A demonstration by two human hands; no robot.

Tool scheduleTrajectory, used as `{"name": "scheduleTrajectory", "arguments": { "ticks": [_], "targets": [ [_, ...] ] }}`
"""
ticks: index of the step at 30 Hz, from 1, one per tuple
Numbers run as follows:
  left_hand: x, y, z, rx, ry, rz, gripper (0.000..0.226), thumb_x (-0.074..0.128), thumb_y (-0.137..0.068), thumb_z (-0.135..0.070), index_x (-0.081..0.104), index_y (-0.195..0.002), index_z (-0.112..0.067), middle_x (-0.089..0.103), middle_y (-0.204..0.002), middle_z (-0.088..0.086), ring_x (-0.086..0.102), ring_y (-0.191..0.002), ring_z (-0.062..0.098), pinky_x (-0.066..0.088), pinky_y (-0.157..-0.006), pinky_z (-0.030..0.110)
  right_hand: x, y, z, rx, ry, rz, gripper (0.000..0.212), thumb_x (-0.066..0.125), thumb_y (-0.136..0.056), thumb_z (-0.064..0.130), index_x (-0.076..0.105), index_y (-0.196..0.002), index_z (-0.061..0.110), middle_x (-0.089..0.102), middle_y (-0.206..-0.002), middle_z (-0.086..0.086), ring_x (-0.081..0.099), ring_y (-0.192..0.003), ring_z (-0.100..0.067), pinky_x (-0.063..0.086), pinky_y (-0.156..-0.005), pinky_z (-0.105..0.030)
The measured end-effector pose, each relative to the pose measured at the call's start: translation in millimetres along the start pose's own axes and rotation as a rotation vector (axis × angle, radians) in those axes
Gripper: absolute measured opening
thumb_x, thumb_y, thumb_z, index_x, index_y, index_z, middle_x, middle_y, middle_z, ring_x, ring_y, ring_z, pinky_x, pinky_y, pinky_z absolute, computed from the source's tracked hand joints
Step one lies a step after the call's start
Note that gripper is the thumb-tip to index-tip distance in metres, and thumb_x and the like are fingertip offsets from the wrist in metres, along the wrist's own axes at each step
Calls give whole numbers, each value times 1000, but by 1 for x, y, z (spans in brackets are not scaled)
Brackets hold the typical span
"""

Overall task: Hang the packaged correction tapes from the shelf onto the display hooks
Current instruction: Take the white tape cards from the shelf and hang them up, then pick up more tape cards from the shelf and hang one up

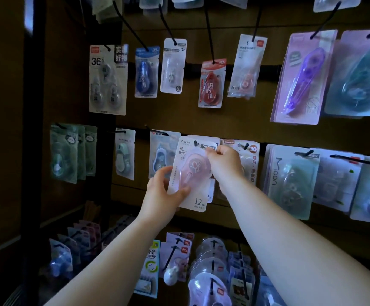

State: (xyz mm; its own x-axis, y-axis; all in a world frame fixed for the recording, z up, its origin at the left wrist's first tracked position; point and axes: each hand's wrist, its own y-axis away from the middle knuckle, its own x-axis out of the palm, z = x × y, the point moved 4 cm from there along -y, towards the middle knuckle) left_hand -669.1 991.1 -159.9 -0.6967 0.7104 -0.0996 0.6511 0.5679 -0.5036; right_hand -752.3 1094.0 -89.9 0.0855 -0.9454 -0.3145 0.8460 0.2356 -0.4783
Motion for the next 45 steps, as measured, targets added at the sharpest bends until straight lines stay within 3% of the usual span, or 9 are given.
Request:
{"name": "scheduleTrajectory", "arguments": {
  "ticks": [2,5,8,17,23,28,33,38,45],
  "targets": [
    [3,-10,5,-10,-57,-11,58,65,-81,-23,37,-132,-24,43,-128,3,59,-104,24,58,-73,32,3,-6,-3,-30,39,-19,26,46,-93,27,55,-82,6,55,-67,-8,41,-57,-18,28,-49,-25],
    [8,-20,8,-15,-91,-31,59,63,-83,-23,35,-135,-22,37,-128,3,51,-102,19,52,-70,24,8,-16,-7,-72,53,-70,27,49,-92,24,59,-77,3,66,-89,-17,50,-72,-23,35,-60,-27],
    [18,-25,12,-44,-120,-22,60,60,-86,-20,31,-139,-20,32,-137,8,49,-115,25,46,-79,23,6,-21,-11,-98,145,-117,37,49,-91,26,36,-58,17,54,-71,-8,48,-72,-24,25,-51,-23],
    [39,-30,10,-34,-134,58,70,50,-92,-19,7,-147,-20,17,-153,5,21,-140,18,27,-107,26,2,-22,-9,-221,294,-153,12,50,-91,29,51,-91,17,66,-99,-10,57,-88,-29,34,-66,-30],
    [30,-22,24,-46,-151,72,77,54,-89,-24,4,-147,-23,12,-156,5,26,-139,22,29,-109,31,0,-12,-19,-184,224,-143,30,54,-89,29,51,-113,12,62,-113,-6,59,-105,-27,50,-87,-40],
    [7,19,42,-64,-106,-95,66,57,-87,-20,24,-144,-21,33,-144,3,49,-114,12,42,-88,21,-11,33,-41,-288,177,-84,29,55,-87,8,47,-114,14,46,-108,4,54,-85,-8,48,-72,-19],
    [-15,105,88,-85,6,-228,29,54,-87,-5,49,-108,-24,54,-93,-12,57,-71,-15,45,-61,1,-4,98,-97,-249,82,110,24,55,-84,2,48,-93,23,53,-95,3,49,-66,-1,41,-61,-5],
    [-34,188,165,-424,-181,-148,19,55,-86,-3,56,-87,-21,58,-75,0,54,-71,15,41,-56,0,16,171,-178,-76,199,476,19,56,-84,6,53,-80,25,55,-79,2,48,-63,-2,38,-59,-9],
    [-1,211,261,-779,-429,155,14,56,-88,-14,62,-101,-15,57,-78,-5,52,-81,12,39,-60,11,57,214,-300,271,227,647,29,53,-86,6,45,-67,27,47,-68,14,45,-60,1,39,-51,-7]
  ]
}}
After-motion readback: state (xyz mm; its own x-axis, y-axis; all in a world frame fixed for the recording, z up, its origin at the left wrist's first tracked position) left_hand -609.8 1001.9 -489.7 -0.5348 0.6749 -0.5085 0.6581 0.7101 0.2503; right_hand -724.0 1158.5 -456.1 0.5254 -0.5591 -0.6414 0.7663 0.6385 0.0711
